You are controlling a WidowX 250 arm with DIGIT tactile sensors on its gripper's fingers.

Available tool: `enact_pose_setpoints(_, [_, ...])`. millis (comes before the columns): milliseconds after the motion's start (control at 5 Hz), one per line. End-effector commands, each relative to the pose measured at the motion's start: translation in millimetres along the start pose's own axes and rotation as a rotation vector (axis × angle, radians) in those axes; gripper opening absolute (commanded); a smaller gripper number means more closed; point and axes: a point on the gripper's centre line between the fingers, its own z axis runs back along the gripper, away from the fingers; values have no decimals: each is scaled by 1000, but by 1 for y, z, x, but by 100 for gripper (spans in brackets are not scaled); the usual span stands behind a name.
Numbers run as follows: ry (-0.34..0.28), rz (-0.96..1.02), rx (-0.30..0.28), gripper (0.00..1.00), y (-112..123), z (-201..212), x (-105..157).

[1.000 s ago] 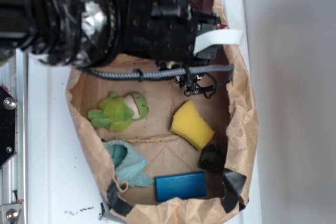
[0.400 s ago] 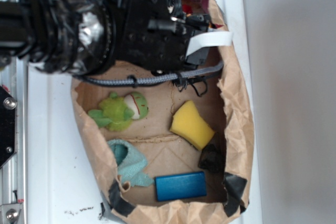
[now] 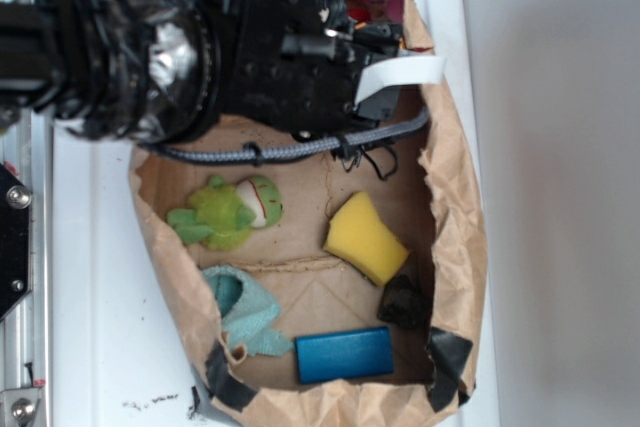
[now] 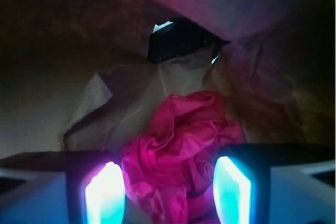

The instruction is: Grab the red paper.

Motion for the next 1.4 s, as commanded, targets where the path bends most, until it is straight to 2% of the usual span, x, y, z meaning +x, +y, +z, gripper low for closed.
enact_pose_setpoints(0, [-25,12,-8,0,3,9,9])
enact_pose_setpoints(200, [-23,6,-51,0,1,17,7])
enact_pose_setpoints(600, [-49,-48,-191,0,-9,60,9])
enact_pose_setpoints(800, [-48,-57,-279,0,-6,89,8])
enact_pose_setpoints(1000, [-52,-62,-328,0,-3,105,8])
enact_pose_setpoints(1200, [-48,-67,-323,0,-3,104,8])
